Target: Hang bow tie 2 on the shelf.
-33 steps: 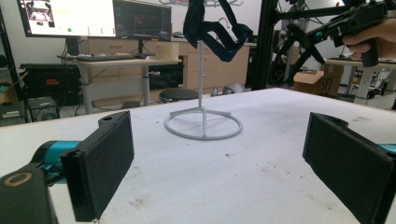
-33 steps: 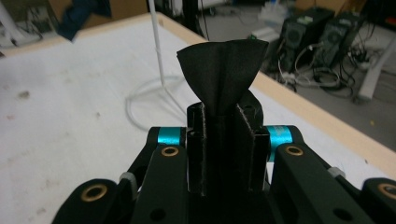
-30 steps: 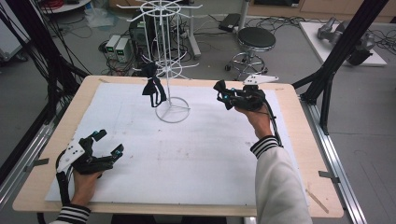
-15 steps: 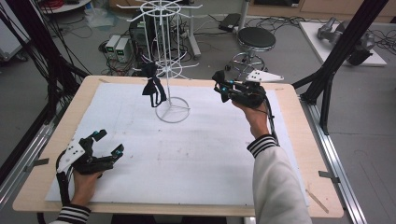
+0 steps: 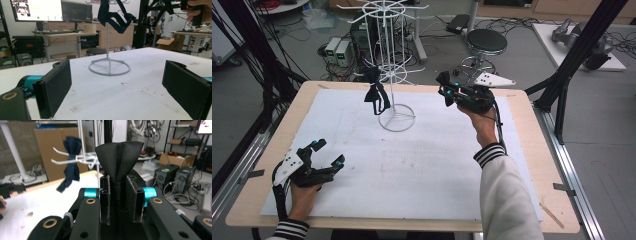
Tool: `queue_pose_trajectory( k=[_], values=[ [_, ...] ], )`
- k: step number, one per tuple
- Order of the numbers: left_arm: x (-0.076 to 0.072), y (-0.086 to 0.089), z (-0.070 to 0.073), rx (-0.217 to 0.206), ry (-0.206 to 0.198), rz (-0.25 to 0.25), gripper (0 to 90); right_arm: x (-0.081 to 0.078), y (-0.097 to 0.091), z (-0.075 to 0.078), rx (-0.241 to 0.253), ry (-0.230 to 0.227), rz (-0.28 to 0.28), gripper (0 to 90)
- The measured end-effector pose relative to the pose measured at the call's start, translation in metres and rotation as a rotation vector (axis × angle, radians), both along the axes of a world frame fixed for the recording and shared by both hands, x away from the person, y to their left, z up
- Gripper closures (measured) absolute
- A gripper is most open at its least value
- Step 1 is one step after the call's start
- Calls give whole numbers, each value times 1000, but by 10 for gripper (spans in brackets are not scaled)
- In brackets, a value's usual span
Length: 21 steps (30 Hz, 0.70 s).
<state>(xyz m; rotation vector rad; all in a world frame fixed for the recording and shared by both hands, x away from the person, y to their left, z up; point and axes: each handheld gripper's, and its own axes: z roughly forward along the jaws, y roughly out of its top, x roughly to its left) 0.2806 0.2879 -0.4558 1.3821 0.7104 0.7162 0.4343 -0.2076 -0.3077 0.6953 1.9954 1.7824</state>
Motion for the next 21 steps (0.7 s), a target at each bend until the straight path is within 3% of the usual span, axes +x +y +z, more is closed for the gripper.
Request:
queue_pose_trajectory(
  k=[9, 21],
  values=[
    [0, 0, 0, -1, 1, -2, 93, -1, 20, 13, 10, -29, 24, 758],
    [0, 0, 0, -5, 1, -3, 93, 0, 42, 18, 13, -40, 43, 757]
  ],
)
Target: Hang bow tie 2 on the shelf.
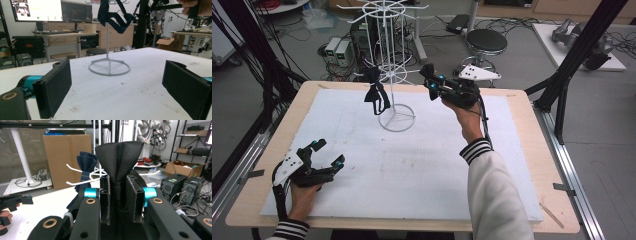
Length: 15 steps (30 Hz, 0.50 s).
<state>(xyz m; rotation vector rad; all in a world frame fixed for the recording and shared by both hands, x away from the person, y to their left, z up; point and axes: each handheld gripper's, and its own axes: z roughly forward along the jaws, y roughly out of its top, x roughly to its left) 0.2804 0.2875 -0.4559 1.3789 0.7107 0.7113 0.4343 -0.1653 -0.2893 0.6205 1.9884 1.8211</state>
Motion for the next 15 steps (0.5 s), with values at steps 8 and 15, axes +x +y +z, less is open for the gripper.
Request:
queue_pose_trajectory(
  k=[8, 15],
  values=[
    [0, 0, 0, 13, -1, 1, 93, 0, 8, 0, 5, -3, 2, 756],
    [0, 0, 0, 14, -1, 1, 93, -2, 15, 0, 19, 12, 4, 756]
  ],
)
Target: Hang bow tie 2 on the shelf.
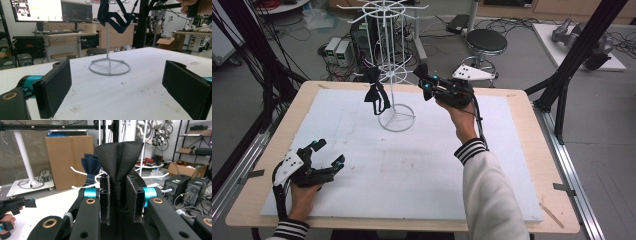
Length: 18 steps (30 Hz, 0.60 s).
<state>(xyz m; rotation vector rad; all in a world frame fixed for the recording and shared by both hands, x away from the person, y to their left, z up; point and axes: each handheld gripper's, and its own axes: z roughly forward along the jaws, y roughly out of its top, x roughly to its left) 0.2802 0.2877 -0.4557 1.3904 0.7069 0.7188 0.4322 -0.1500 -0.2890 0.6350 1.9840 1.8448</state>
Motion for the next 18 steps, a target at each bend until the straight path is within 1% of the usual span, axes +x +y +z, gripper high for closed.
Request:
queue_pose_trajectory(
  k=[3, 5, 7, 13, 16, 18],
  values=[
    [0, 0, 0, 1, 0, 0, 93, 0, 5, 2, 11, 2, 3, 756],
    [0, 0, 0, -2, 2, 2, 93, 0, 9, 3, 10, -3, 2, 756],
    [0, 0, 0, -1, 0, 0, 93, -1, 13, 3, 12, 3, 6, 756],
    [0, 0, 0, -2, 1, 1, 93, -1, 23, 1, -5, 3, 16, 753],
    [0, 0, 0, -2, 2, 1, 93, -2, 26, 0, -10, 10, 13, 753],
    [0, 0, 0, -3, 1, 1, 93, -1, 27, 0, -8, 7, 16, 753]
  ],
)
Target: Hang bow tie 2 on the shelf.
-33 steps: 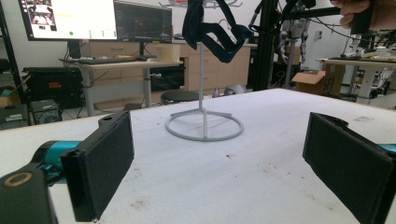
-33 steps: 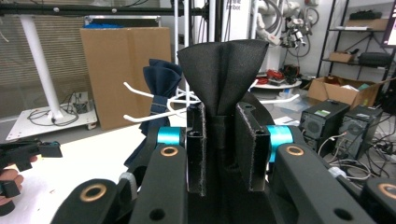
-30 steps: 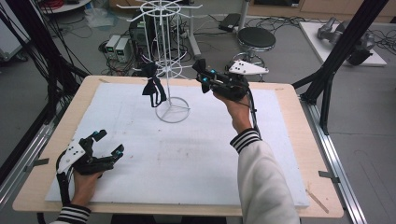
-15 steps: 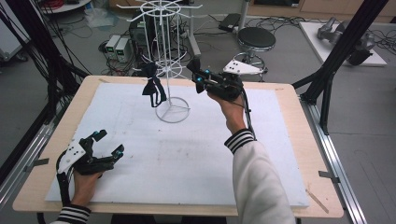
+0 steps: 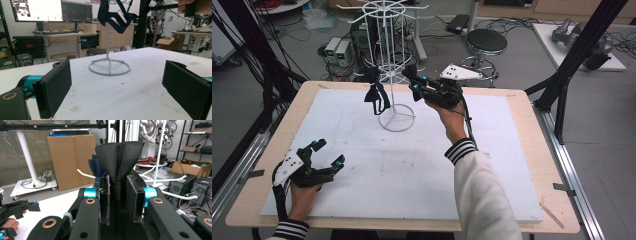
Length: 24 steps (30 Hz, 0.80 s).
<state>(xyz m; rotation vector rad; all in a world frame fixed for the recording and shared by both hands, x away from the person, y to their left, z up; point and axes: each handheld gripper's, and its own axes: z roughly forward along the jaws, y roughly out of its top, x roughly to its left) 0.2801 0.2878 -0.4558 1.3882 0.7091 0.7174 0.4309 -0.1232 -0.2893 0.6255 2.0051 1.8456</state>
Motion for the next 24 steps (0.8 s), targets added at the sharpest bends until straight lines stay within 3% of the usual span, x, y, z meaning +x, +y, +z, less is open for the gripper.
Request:
queue_pose_trajectory(
  k=[10, 24],
  values=[
    [0, 0, 0, 1, 0, 1, 93, 2, 9, -1, 3, 6, -5, 752],
    [0, 0, 0, 2, -1, -1, 93, 4, 25, -5, -62, -6, -10, 738]
  ],
)
